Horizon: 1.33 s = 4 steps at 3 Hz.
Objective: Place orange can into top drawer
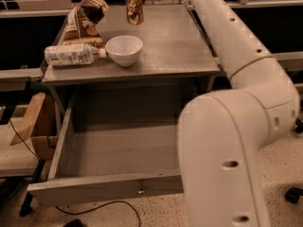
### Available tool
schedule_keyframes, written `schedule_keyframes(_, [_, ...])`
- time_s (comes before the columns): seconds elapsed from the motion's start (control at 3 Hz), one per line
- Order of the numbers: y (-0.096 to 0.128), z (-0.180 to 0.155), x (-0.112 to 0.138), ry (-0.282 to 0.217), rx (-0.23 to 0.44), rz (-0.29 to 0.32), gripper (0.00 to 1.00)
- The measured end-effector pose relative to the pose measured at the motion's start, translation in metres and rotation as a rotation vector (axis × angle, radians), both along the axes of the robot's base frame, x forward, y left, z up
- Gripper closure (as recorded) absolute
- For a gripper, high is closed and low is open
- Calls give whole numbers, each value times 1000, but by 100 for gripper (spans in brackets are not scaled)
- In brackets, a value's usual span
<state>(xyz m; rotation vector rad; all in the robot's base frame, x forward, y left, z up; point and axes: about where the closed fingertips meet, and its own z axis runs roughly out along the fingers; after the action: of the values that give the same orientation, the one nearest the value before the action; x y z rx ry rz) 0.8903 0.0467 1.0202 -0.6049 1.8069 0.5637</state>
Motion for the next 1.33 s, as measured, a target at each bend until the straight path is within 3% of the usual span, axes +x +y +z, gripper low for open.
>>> schedule_keyframes(0.33, [-35,39,-31,-73,38,-47,100])
schedule_keyframes(0.67, [-73,84,-81,-146,92,-88,100])
schedule_keyframes(1.0, [-91,73,-136,-113,98,-76,100])
schedule_keyframes(1.33, [-95,39,-188,-8,66,-14,100])
